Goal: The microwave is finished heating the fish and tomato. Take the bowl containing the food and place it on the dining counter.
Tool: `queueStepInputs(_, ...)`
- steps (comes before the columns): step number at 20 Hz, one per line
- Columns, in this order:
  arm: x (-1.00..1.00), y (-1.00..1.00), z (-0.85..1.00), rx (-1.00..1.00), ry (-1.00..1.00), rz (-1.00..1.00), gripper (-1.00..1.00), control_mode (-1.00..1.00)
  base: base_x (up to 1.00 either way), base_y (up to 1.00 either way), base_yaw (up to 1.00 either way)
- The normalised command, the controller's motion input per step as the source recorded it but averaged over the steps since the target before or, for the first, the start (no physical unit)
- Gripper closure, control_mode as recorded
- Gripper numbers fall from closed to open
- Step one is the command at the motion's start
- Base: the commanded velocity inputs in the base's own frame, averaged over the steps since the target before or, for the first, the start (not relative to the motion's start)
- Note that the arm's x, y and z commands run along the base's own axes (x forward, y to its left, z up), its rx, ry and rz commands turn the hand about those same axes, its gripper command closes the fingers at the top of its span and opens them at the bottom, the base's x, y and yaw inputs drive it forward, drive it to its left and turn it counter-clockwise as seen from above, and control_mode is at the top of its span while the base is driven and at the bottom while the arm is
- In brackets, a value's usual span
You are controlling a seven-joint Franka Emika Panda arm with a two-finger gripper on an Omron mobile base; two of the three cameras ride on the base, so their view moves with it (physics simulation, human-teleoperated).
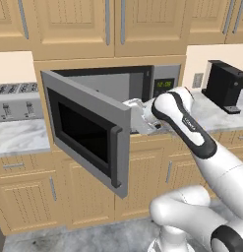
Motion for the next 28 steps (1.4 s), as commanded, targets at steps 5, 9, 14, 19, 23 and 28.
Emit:
queueStepInputs(5,-0.13,1.00,0.01,0.04,0.17,0.24,-1.00,-1.00,0.00,0.00,0.00)
queueStepInputs(9,-0.34,1.00,0.00,0.08,0.03,0.15,-1.00,-1.00,0.00,0.00,0.00)
queueStepInputs(14,-0.15,1.00,0.00,0.14,0.00,0.00,-1.00,-1.00,0.00,0.00,0.00)
queueStepInputs(19,0.00,0.13,0.00,-0.01,0.01,-0.05,-1.00,-1.00,0.00,0.00,0.00)
queueStepInputs(23,0.32,-1.00,0.07,0.02,0.00,-0.34,-1.00,-1.00,0.00,0.00,0.00)
queueStepInputs(28,0.29,-1.00,0.10,0.00,0.00,-0.33,-1.00,-1.00,0.00,0.00,0.00)
